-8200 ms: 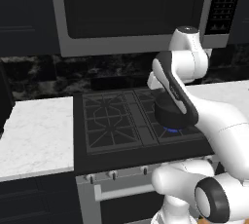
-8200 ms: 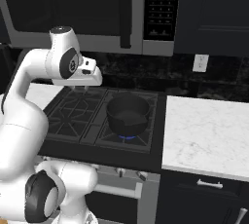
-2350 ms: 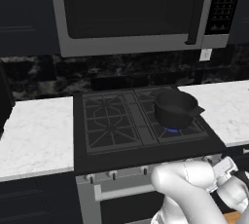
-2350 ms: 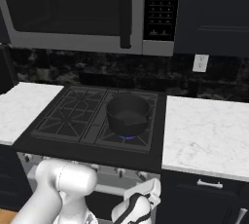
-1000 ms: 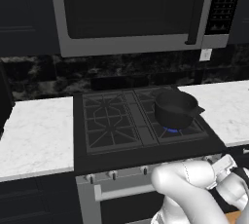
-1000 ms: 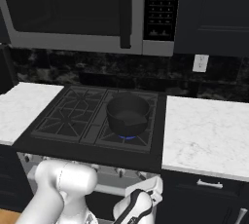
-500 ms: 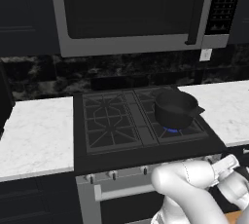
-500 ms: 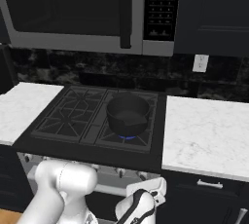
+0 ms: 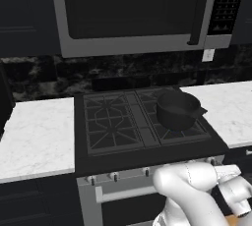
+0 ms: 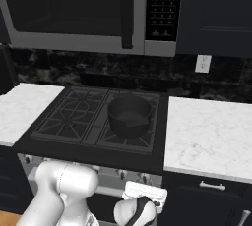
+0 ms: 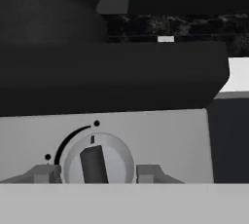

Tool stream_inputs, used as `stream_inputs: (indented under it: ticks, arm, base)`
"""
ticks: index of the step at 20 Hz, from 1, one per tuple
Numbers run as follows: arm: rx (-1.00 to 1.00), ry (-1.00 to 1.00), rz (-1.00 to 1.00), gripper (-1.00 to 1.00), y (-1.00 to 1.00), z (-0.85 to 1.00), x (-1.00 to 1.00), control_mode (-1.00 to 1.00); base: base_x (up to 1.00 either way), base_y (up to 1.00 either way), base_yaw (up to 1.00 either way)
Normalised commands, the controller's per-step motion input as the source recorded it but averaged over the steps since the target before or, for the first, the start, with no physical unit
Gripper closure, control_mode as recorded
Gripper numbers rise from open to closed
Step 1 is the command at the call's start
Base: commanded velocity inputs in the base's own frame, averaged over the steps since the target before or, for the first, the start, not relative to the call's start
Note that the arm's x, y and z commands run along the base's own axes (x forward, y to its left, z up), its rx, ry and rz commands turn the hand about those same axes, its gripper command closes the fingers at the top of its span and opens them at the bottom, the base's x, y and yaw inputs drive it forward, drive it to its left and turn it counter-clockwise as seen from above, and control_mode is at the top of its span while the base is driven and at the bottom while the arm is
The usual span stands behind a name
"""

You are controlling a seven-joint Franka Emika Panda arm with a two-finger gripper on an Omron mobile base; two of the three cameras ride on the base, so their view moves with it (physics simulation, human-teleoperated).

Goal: Turn off the front right burner of the stove.

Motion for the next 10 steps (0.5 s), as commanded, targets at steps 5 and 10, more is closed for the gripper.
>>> stream_inputs:
  ticks: [5, 10]
  arm:
    - [0.67, 0.0, -0.18, 1.0, -0.38, 0.4, 0.08, -1.0]
    - [0.0, 0.01, 0.0, 1.0, 0.03, 0.0, 0.03, -1.0]
  base:
    - [0.0, 0.0, 0.0]
    - [0.0, 0.0, 0.0]
